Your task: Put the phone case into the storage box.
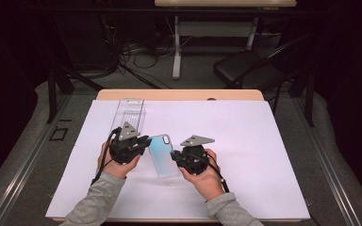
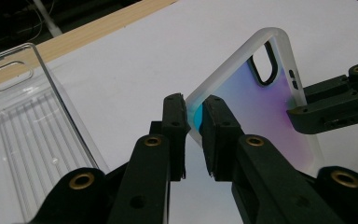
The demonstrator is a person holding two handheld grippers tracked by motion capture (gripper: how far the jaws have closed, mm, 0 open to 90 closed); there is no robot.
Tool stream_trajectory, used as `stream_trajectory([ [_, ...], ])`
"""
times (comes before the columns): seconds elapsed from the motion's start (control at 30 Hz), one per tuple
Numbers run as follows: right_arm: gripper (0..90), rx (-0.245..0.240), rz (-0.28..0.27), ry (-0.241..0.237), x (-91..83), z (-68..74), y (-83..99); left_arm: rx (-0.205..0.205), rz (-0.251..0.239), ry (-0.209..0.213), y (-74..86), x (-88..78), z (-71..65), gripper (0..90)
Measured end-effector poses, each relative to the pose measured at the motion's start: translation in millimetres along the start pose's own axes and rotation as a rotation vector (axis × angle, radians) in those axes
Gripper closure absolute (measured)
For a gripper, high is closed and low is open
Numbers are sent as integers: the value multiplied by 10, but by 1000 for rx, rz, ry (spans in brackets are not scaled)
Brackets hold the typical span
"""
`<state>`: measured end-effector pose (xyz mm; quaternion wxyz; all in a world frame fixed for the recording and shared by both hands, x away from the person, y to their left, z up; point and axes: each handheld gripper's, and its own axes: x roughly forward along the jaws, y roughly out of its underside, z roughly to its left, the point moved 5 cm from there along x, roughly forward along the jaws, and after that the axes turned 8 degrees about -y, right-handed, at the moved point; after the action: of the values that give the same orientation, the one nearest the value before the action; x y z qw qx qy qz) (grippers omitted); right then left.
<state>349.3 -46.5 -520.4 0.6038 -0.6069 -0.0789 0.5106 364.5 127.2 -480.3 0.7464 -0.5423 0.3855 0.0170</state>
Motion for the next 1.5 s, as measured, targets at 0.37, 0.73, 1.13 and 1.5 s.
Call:
stream_trajectory([
  [0.37,775,10,-8,-5,6,-7,-1,-1,-2,2,0,2,7,803],
  [0.73,657,-9,-36,-4,-9,-13,-22,-1,-5,-13,4,-1,49,802],
  [1.13,563,-37,-76,8,-66,-54,-77,8,-1,-30,20,66,108,802],
  [1.5,529,-86,-94,21,-118,-110,-138,8,-10,-49,23,74,203,802],
])
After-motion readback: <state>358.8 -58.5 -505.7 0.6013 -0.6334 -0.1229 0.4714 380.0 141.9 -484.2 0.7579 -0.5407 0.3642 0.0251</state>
